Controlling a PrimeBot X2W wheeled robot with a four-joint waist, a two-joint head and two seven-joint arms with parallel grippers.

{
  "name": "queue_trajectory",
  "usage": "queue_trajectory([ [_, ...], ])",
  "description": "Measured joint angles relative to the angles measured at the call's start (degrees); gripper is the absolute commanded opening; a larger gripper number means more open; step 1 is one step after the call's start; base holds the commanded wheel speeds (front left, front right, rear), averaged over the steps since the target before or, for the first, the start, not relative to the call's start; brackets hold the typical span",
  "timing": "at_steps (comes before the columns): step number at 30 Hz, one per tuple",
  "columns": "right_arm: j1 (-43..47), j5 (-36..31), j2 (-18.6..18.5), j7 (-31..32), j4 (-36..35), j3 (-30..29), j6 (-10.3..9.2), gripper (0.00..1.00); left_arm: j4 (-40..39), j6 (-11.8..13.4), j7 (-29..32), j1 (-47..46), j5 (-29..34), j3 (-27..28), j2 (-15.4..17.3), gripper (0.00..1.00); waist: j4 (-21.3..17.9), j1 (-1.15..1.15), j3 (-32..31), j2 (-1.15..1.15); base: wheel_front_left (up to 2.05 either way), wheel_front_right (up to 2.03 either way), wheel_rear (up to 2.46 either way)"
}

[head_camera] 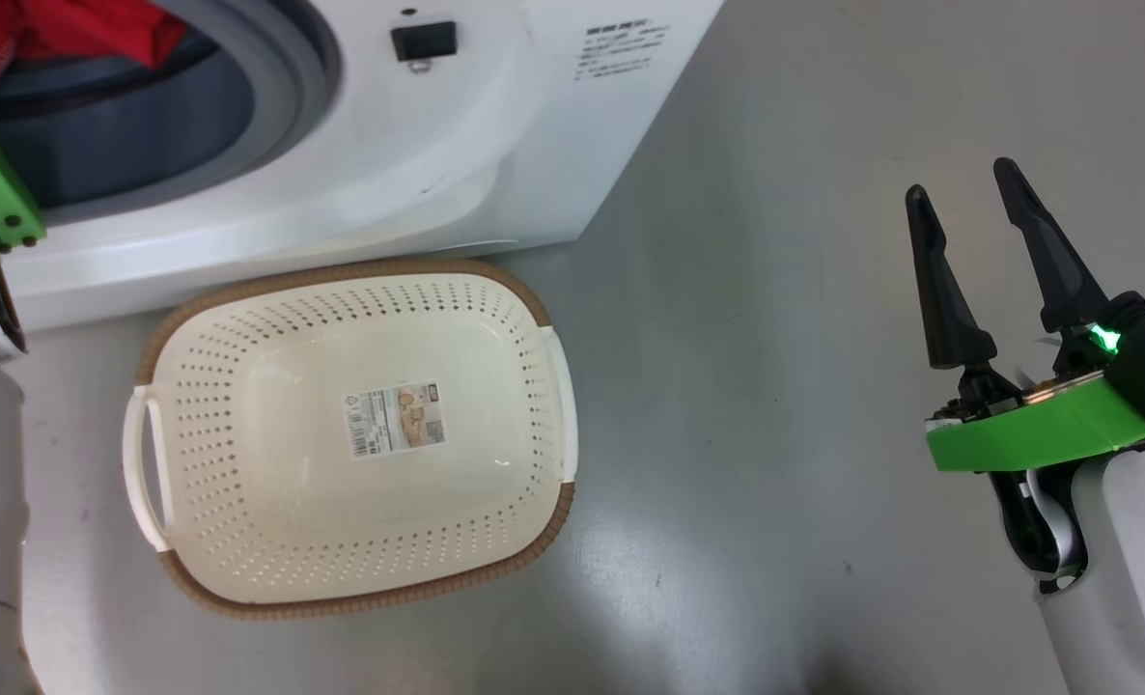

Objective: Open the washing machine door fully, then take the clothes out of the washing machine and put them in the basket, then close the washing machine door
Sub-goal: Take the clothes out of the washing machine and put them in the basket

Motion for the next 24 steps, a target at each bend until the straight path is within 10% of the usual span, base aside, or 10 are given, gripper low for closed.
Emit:
queue_trajectory([
  [7, 0.00, 0.40, 0.11, 0.00, 0.12, 0.31, 0.00, 1.00, 3.74, 0.57, 1.97, -1.75, 1.31, -2.21, 0.87, 0.95, -0.83, 0.00, 0.39, 0.00, 0.00, 0.00, 0.00],
  [9, -0.01, 0.40, 0.16, 0.00, 0.14, 0.58, 0.00, 1.00, 4.48, 0.53, 2.07, -1.88, 1.55, -2.61, 1.00, 0.00, -0.89, 0.00, 0.43, 0.00, 0.00, 0.00, 0.00],
  [24, 0.02, 0.66, 0.70, 0.00, 1.49, 0.79, 0.00, 1.00, -2.31, -3.68, -3.04, 2.44, -5.31, 1.85, -0.71, 0.00, -0.42, 0.00, -2.78, 0.00, 0.00, 0.00, 0.00],
])
